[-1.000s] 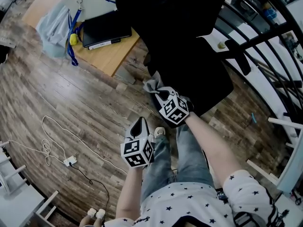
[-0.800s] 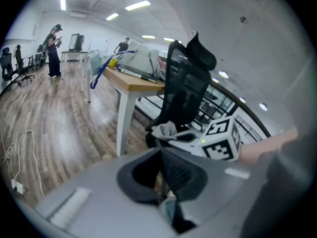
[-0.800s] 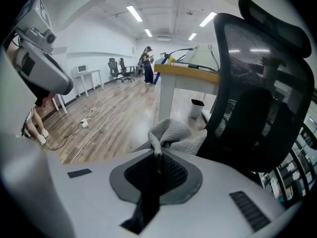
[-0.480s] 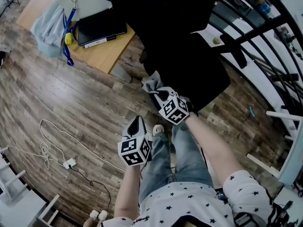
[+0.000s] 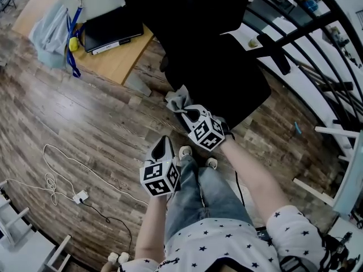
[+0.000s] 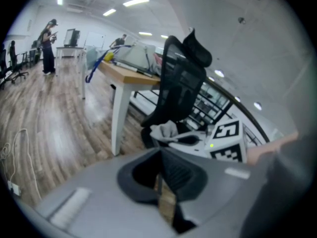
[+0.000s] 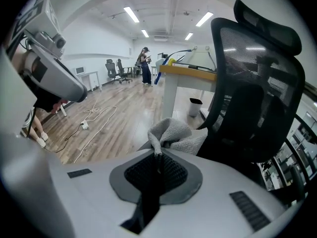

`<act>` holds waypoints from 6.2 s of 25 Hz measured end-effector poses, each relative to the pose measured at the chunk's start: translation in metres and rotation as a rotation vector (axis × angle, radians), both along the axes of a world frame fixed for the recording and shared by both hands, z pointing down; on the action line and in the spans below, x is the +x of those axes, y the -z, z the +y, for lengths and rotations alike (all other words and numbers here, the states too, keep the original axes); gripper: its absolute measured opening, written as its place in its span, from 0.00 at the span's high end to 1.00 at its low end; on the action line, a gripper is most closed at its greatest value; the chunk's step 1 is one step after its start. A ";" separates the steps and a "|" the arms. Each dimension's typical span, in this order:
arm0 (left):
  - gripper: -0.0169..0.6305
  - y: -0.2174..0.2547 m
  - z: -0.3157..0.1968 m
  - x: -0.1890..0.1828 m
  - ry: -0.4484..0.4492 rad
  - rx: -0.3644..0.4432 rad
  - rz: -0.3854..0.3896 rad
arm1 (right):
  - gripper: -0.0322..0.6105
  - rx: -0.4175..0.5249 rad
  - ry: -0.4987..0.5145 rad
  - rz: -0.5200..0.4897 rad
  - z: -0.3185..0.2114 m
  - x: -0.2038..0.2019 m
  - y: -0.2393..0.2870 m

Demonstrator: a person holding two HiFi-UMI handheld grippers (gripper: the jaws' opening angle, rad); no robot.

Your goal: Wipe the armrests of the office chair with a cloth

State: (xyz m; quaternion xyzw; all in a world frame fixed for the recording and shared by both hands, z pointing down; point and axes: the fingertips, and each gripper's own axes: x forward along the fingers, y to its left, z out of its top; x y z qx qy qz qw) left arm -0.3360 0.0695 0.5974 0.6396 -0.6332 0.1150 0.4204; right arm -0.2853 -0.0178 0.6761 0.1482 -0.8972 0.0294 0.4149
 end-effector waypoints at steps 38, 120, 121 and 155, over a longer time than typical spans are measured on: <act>0.97 0.005 0.065 0.047 -0.002 0.003 -0.008 | 0.91 0.038 0.039 0.032 0.061 0.054 0.001; 0.97 0.106 0.201 0.182 -0.129 0.158 -0.079 | 0.91 0.185 -0.264 -0.290 0.254 0.217 0.188; 0.97 0.109 0.202 0.184 -0.137 0.162 -0.080 | 0.91 0.186 -0.274 -0.303 0.258 0.220 0.192; 0.97 0.160 0.205 0.234 -0.273 0.287 -0.066 | 0.91 0.236 -0.394 -0.458 0.305 0.273 0.258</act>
